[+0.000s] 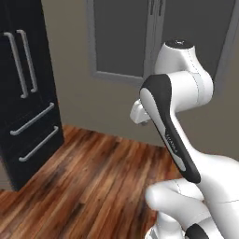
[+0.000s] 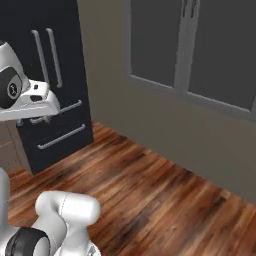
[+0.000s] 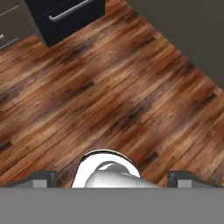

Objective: Move the cutting board and knife to the sink. Then move spray from the cabinet to the counter.

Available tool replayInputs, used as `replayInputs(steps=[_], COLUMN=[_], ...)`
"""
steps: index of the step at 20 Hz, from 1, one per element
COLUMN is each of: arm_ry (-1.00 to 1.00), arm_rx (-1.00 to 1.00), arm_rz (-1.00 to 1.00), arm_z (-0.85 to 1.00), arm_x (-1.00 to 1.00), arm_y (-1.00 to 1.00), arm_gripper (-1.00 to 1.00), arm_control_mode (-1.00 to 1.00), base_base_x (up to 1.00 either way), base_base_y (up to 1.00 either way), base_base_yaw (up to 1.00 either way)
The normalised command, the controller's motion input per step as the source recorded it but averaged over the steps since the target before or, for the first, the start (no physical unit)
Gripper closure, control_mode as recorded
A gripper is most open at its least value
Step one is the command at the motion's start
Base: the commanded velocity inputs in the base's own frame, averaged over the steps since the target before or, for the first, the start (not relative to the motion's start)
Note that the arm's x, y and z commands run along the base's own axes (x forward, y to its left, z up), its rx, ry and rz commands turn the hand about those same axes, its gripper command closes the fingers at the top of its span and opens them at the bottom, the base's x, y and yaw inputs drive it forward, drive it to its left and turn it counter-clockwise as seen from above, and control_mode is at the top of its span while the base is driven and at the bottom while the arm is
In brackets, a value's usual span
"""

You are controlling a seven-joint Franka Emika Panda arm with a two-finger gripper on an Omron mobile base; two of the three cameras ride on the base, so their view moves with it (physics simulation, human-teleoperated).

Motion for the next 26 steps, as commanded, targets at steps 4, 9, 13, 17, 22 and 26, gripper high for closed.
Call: replayInputs(steps=[4,9,13,17,22,26], arm_ry=[0.00,0.00,0.00,0.00,0.00,0.00], arm_rx=[0.00,0.00,0.00,0.00,0.00,0.00], arm_rz=[0.00,0.00,0.00,0.00,0.00,0.00], arm_z=[0.00,0.00,0.00,0.00,0.00,0.00], arm_x=[0.00,0.00,0.00,0.00,0.00,0.00], arm_y=[0.00,0.00,0.00,0.00,0.00,0.00], arm_gripper=[-1.00,-1.00,-1.00,-1.00,-1.00,-1.00], arm_control_mode=[1.00,1.00,1.00,1.00,1.00,1.00], base_base_x=[0.00,0.00,0.06,0.23,0.59,0.88], base_base_y=[0.01,0.00,0.00,0.01,0.00,-0.02], base_base_yaw=[0.97,0.97,0.92,0.83,0.38,0.01])
